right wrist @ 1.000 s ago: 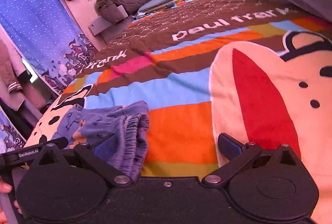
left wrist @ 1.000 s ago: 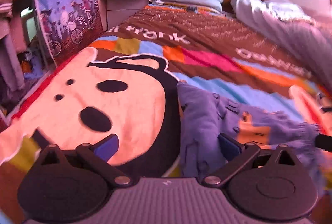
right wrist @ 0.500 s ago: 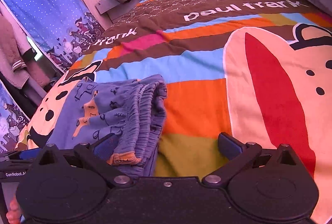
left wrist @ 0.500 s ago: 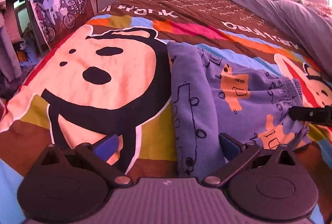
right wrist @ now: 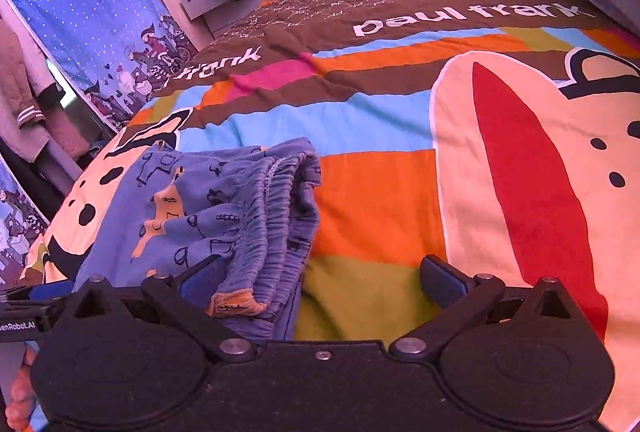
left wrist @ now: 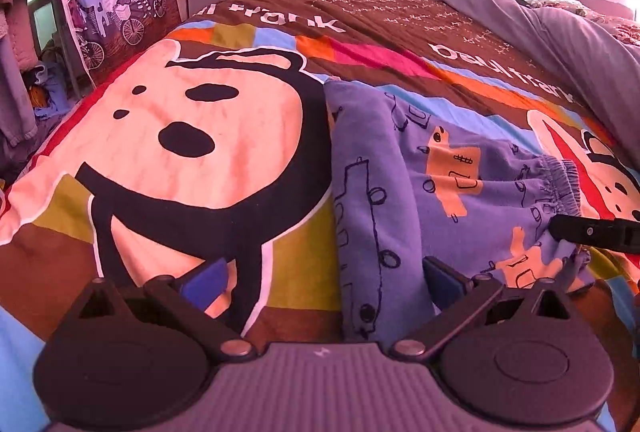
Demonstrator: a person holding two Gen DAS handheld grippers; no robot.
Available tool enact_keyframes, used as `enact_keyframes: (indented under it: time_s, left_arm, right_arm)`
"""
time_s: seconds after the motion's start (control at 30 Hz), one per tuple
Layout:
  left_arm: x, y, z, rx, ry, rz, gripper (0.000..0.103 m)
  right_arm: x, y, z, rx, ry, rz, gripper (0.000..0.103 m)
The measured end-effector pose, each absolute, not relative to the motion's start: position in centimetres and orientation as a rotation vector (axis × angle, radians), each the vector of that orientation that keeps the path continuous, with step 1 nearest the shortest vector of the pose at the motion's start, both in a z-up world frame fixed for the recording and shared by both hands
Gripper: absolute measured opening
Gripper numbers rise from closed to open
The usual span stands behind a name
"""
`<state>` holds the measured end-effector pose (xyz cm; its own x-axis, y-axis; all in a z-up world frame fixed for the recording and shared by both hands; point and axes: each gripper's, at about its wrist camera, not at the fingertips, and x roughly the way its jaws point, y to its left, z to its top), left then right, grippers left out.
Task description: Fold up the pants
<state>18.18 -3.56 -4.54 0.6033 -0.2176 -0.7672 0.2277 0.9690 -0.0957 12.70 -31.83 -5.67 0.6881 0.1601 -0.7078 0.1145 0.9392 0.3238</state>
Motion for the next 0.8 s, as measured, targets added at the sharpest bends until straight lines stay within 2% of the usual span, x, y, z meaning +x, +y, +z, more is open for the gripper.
enact_keyframes:
  time_s: [0.23, 0.47, 0.57, 0.7, 0.8]
  left_arm:
    - [18.1, -3.1, -4.4, -0.011, 0.878, -0.268, 0.103]
    - [17.4, -0.8, -3.6, -0.244, 0.74, -0.457, 0.103]
    - [18.5, -1.3, -4.6, -0.255, 0.812, -0.511, 0.103]
    - [19.2, -1.1, -5.3, -0.308, 0.844, -0.521, 0.103]
    - [19.2, -0.7, -5.6, -0.354, 0.839, -0.519, 0.103]
  right_arm:
    - [12.9, -31.5, -4.9, 0.352, 0.822, 0.023, 0.102]
    - [15.9, -32.5, -4.4, 0.388, 0.743, 0.158, 0.102]
    - [19.1, -33.9, -6.7, 0.499, 0.792, 0.194, 0.102]
    - [18.8, -35.3, -8.0, 0.666, 0.678, 0.266, 0.102]
    - [18.4, -34.6, -8.0, 0.646, 0.673, 0.309, 0.102]
